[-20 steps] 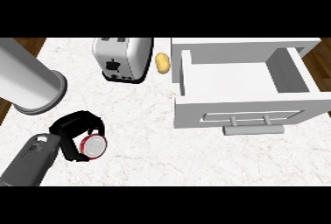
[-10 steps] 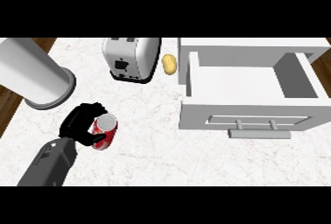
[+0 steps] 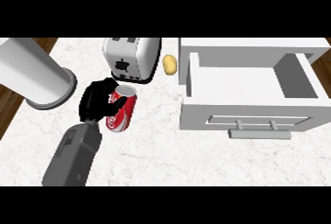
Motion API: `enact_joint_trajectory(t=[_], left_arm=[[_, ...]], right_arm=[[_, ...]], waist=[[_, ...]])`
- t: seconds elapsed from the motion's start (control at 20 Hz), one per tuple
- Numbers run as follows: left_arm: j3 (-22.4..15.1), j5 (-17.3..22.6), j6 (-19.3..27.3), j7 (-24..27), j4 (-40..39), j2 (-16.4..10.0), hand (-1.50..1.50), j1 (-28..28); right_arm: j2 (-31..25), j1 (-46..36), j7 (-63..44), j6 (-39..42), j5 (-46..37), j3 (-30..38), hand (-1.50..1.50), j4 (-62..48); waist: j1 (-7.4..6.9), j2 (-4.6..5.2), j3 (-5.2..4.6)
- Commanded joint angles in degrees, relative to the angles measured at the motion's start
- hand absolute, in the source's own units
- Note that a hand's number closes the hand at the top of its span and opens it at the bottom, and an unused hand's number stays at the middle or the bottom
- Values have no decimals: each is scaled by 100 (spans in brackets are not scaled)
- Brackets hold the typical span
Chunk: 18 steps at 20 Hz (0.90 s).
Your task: Pick up the can, place it into the drawer and close the drawer
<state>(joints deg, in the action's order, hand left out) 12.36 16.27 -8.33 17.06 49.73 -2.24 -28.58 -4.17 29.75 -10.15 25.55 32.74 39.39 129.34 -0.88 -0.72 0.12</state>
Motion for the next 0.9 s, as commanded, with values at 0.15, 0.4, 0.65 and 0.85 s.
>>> enact_joint_trajectory(t=[0.15,0.4,0.65,0.85], left_arm=[[-634,16,1178,-1458,2181,195,150,103],[-1112,-95,2113,-2294,2891,221,150,-270],[-1464,-304,2508,-2451,2993,223,150,-525],[-1754,-318,3202,-2506,2619,224,150,-1203]], right_arm=[[280,91,-185,29,-49,-41,-150,418],[165,-115,-226,38,113,113,-150,76],[195,-304,-255,192,-22,89,-150,12],[165,-262,-644,-50,229,128,-150,348]], waist=[[53,30,-8],[107,51,-9],[133,65,-11],[172,72,-13]])
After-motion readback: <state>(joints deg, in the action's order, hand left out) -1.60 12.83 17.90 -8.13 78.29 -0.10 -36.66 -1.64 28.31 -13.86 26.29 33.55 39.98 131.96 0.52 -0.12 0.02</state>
